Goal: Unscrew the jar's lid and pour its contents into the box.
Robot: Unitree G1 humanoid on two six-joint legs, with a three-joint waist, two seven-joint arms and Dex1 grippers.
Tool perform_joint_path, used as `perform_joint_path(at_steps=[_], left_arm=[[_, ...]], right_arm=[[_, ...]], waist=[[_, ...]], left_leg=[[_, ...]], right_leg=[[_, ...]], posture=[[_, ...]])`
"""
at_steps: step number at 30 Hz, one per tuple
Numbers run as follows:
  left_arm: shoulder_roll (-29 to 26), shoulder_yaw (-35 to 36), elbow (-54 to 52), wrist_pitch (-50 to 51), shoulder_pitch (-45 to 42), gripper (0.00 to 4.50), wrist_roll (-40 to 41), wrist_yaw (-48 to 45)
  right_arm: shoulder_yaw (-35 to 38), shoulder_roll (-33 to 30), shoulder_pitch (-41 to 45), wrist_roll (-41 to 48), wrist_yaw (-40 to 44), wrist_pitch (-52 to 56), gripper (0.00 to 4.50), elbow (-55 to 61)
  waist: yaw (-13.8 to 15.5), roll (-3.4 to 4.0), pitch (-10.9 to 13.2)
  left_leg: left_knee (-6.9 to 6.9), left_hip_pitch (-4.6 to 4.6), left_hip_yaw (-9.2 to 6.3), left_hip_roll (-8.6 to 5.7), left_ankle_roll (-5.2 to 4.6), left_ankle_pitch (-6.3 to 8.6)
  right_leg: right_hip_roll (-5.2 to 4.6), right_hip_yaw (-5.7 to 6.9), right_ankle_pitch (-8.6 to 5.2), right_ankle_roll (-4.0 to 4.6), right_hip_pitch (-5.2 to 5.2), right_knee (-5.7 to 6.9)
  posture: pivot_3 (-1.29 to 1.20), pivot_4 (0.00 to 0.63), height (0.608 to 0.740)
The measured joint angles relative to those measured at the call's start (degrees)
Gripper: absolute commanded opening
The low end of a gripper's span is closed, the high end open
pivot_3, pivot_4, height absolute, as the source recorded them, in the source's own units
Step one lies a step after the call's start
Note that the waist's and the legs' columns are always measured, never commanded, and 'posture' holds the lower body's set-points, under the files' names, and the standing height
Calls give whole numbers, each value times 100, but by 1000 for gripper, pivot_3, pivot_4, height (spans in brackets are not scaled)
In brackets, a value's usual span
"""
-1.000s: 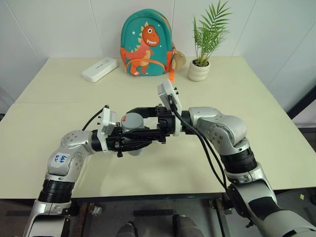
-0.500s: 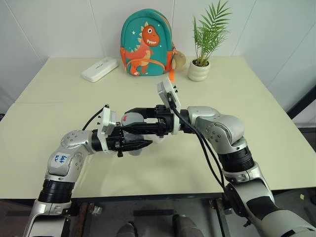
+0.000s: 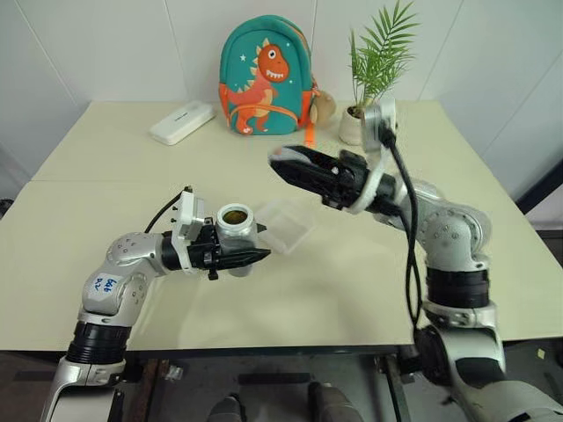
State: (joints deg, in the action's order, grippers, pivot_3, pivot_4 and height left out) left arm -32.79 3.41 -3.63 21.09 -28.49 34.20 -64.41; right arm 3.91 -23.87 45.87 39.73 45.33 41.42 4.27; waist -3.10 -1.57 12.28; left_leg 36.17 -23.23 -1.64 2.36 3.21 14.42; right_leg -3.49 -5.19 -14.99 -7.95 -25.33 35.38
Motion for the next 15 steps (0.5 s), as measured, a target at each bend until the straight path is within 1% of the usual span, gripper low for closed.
perform_joint_path(at_steps=[2,4,7,9,11,13,15], left_arm=[[-27,20,-1,0,11,2102,0,16],[-39,54,6,2,21,2102,1,52],[-62,143,47,24,13,2102,38,45],[-59,208,149,89,-19,2102,115,30],[-44,226,248,146,-123,2102,165,8],[-3,225,334,179,-280,2102,176,-15],[31,224,459,202,-449,2102,177,-20]], right_arm=[[-40,-338,-531,-605,-13,-652,2561,-93],[187,-475,-1093,-978,-152,-1234,2561,-450],[340,-667,-1850,-1731,-331,-2293,2561,-1407],[327,-652,-2057,-2048,-401,-2762,2561,-1990],[332,-573,-2060,-2246,-497,-3156,2561,-2501],[381,-437,-2028,-2265,-533,-3425,3272,-2727],[563,-285,-1976,-2140,-596,-3493,3829,-2882]], waist=[[0,0,0],[-3,-2,-1],[-15,-3,-1],[-51,-2,-1],[-102,-3,-1],[-147,-3,-1],[-171,-3,-1]], left_leg=[[-6,1,1,0,0,0],[-7,2,3,0,0,0],[-5,7,17,0,-1,0],[-4,19,39,0,-2,-1],[0,25,53,0,-10,-7],[7,27,55,-1,-11,-13],[9,39,56,-1,-14,-19]], right_leg=[[1,0,0,-1,0,-5],[0,-4,0,-1,0,-5],[1,-15,1,-3,1,-4],[2,-32,5,-7,0,2],[2,-46,10,-12,0,2],[4,-51,17,-16,5,0],[8,-57,22,-18,16,-3]], posture=[[0,150,740],[0,150,740],[0,150,740],[0,150,740],[0,150,740],[0,150,740],[0,150,740]])
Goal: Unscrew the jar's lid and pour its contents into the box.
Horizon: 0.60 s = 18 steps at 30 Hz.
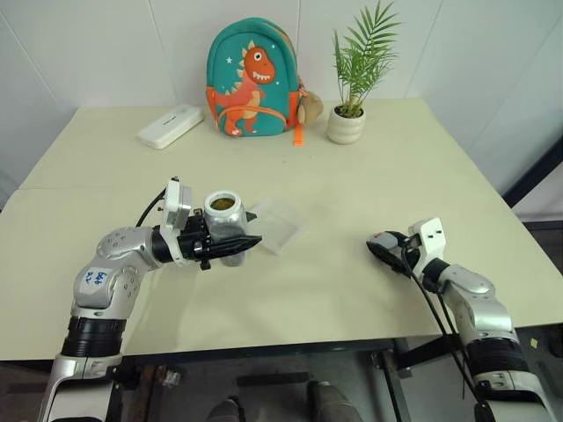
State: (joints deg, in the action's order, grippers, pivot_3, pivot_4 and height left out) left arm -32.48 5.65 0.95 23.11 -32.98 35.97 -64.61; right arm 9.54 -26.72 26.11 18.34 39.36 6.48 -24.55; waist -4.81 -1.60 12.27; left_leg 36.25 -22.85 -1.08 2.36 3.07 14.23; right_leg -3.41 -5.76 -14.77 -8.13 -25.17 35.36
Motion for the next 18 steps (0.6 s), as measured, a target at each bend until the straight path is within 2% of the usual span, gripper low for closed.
perform_joint_path(at_steps=[2,4,9,14,18], left_arm=[[6,7,46,12,-66,2102,0,9],[57,18,210,29,-153,2102,0,77],[119,133,677,55,-693,2102,-36,423],[147,201,1739,-105,-1659,2102,-432,780],[257,31,2546,-453,-2205,2102,-836,718]], right_arm=[[109,1,3,103,-10,9,4460,-30],[251,-13,6,230,-6,54,4460,40],[313,-314,60,573,274,559,4460,1016],[-281,-706,329,912,844,1527,4460,2617],[-772,-862,440,893,1014,2023,4460,3218]], waist=[[-3,0,0],[0,-1,1],[-1,-2,2],[4,-2,1],[45,-2,2]], left_leg=[[-2,15,2,0,-1,-1],[-9,48,4,0,-1,-1],[-9,54,4,0,-1,-1],[-19,53,3,1,0,1],[-19,45,4,1,9,8]], right_leg=[[1,-6,0,0,13,0],[3,-8,-1,0,49,-9],[5,-11,2,-5,61,-22],[8,-11,3,-9,61,-35],[7,-10,2,-11,59,-50]], posture=[[0,150,740],[0,150,740],[0,150,740],[0,150,740],[0,150,740]])
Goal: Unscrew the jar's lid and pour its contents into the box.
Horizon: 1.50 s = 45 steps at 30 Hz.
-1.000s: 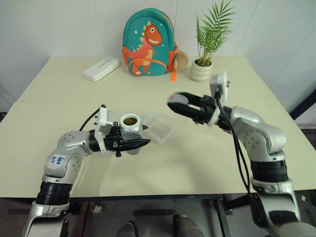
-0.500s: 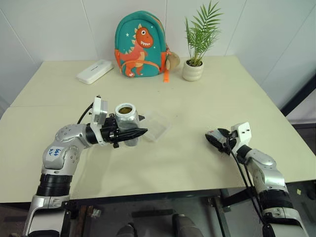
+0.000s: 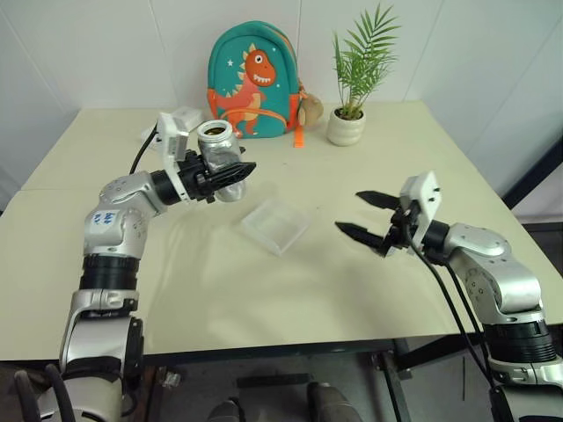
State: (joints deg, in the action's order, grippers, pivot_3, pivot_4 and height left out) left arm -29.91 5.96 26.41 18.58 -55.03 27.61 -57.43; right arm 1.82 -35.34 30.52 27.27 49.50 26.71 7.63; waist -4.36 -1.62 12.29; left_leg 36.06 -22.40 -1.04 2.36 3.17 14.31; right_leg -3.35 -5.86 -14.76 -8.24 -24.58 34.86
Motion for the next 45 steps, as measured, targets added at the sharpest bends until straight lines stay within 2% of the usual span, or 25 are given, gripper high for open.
perform_joint_path(at_steps=[6,10,13,19,22,23,26,29,31,36,45], left_arm=[[189,-462,1006,-458,-465,2102,-744,-42],[242,-890,1347,-979,-590,2102,-1566,350],[238,-1212,1657,-1791,-689,2102,-2323,905],[246,-1890,2103,-3767,-859,2102,-3996,2743],[-60,-2485,2167,-4561,-1134,2102,-5465,4545],[-262,-2878,2153,-4706,-1299,2102,-6244,5362],[-605,-3768,2189,-4777,-1700,2102,-7964,7305],[-480,-4452,2437,-4493,-1937,2102,-9058,8609],[-382,-4754,2616,-4327,-1985,2102,-9465,9132],[-108,-5360,2930,-3666,-2025,2102,-10283,10065],[71,-5673,3062,-3228,-2084,2102,-10621,10548]], right_arm=[[-191,100,-18,106,-26,326,4460,390],[-175,181,-141,100,-133,339,4460,388],[-130,181,-165,108,-152,341,4460,384],[-124,229,-277,125,-180,341,4460,383],[-124,296,-308,129,-234,341,4460,383],[-122,314,-327,135,-249,341,4460,383],[-117,369,-373,177,-289,346,4460,383],[-116,452,-376,210,-333,350,4460,382],[-116,477,-376,233,-375,350,4460,382],[-116,571,-379,252,-464,349,4460,377],[-37,676,-393,340,-518,348,4460,373]], waist=[[86,0,0],[132,0,0],[151,0,0],[243,0,0],[276,-1,0],[282,-1,0],[292,-1,0],[298,-1,0],[298,-1,0],[277,-1,0],[295,-2,0]], left_leg=[[-1,-10,3,0,-3,18],[0,-36,6,0,-4,21],[9,-63,6,0,-4,21],[12,-78,10,0,-3,20],[15,-80,12,0,-3,20],[15,-81,12,0,-2,19],[15,-81,17,-1,-1,20],[16,-82,20,-2,-1,20],[14,-82,20,-2,-1,20],[10,-83,22,-1,-1,20],[13,-83,23,-2,2,19]], right_leg=[[-1,0,3,-8,-3,-16],[-3,1,2,-11,-26,-23],[-4,1,4,-13,-54,-17],[-4,0,5,-14,-74,-7],[-4,-2,7,-17,-76,-6],[-4,-2,8,-19,-76,-7],[-6,-3,9,-22,-76,-8],[-5,-3,9,-23,-76,-7],[-5,-3,9,-23,-76,-8],[-4,-3,9,-23,-82,-6],[-4,-3,9,-22,-82,0]], posture=[[0,150,740],[0,150,740],[0,150,740],[0,150,740],[0,150,740],[0,150,740],[0,150,740],[0,150,740],[0,150,740],[0,150,740],[0,150,740]])
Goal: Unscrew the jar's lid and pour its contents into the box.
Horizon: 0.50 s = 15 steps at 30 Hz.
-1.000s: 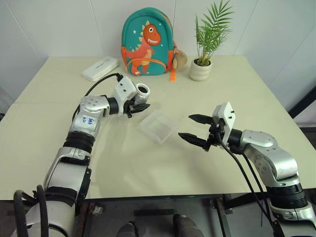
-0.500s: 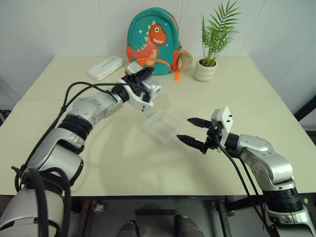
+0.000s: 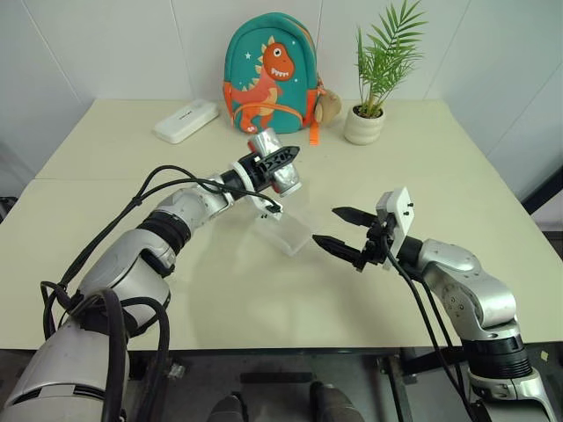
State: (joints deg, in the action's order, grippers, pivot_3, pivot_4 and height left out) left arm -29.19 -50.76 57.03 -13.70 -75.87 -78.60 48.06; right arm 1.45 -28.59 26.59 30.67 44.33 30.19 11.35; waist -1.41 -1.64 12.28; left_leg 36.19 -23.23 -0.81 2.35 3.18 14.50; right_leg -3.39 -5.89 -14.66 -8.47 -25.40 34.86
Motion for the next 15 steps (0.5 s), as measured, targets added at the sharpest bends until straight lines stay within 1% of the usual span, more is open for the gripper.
perform_joint_path(at_steps=[6,9,13,15], left_arm=[[-25,-151,-55,-122,1,2102,-54,-421],[-83,112,-46,-607,5,2102,453,-955],[-238,959,6,-2113,85,2102,1999,-2427],[-268,1392,12,-2660,258,2102,2864,-3312]], right_arm=[[6,13,-3,10,4,-2,4460,-39],[6,28,-3,11,9,-9,4460,-54],[5,54,-4,10,29,-14,4460,-57],[5,55,-7,10,40,-13,4460,-57]], waist=[[-9,0,0],[-12,0,0],[-13,1,0],[-11,1,0]], left_leg=[[1,2,0,0,3,-2],[2,2,0,0,4,-3],[2,3,1,0,6,-4],[5,3,2,0,7,-4]], right_leg=[[0,0,0,0,0,7],[0,0,0,0,0,10],[-1,0,0,1,0,12],[-2,0,0,1,0,14]], posture=[[0,150,740],[0,150,740],[0,150,740],[0,150,740]])
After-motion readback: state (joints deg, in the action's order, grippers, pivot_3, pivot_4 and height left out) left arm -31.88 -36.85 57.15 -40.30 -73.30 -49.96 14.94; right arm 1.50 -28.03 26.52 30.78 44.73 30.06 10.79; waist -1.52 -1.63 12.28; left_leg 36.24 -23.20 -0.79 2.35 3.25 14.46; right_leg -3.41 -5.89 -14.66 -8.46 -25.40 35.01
